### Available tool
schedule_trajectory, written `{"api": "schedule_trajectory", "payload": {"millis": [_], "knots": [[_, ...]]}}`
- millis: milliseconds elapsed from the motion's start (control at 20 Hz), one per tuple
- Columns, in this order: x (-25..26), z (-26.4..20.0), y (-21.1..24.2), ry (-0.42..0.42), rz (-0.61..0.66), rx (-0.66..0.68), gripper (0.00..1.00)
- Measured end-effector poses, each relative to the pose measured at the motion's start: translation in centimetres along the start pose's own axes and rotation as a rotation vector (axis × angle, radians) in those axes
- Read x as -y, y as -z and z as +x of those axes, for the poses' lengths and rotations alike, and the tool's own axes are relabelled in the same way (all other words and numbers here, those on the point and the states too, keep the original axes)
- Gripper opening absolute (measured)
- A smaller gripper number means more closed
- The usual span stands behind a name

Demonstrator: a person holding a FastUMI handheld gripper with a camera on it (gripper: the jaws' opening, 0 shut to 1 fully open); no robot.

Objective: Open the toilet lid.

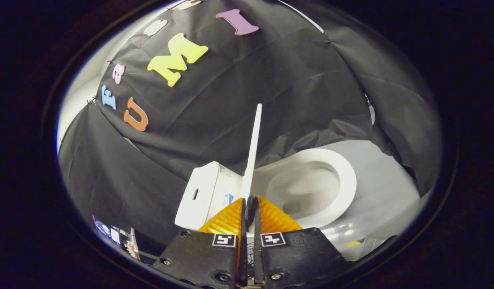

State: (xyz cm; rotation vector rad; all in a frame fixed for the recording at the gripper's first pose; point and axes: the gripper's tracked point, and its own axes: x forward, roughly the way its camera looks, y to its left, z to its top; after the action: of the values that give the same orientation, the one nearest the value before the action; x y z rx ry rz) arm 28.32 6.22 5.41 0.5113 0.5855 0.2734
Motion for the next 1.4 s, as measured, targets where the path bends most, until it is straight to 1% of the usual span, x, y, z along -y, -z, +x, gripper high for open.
{"api": "schedule_trajectory", "payload": {"millis": [150, 300, 650, 950, 1150, 1400], "knots": [[-2.2, 0.0, 0.1, 0.006, -0.046, 0.001, 0.09], [-4.3, 0.2, 0.1, 0.015, -0.062, -0.014, 0.09], [-10.2, 1.0, 0.7, 0.053, -0.182, -0.038, 0.09], [-15.8, 2.0, 2.3, 0.066, -0.321, -0.048, 0.10], [-19.6, 3.7, 3.4, 0.082, -0.389, -0.061, 0.10], [-24.4, 5.7, 6.1, 0.096, -0.491, -0.076, 0.10]]}}
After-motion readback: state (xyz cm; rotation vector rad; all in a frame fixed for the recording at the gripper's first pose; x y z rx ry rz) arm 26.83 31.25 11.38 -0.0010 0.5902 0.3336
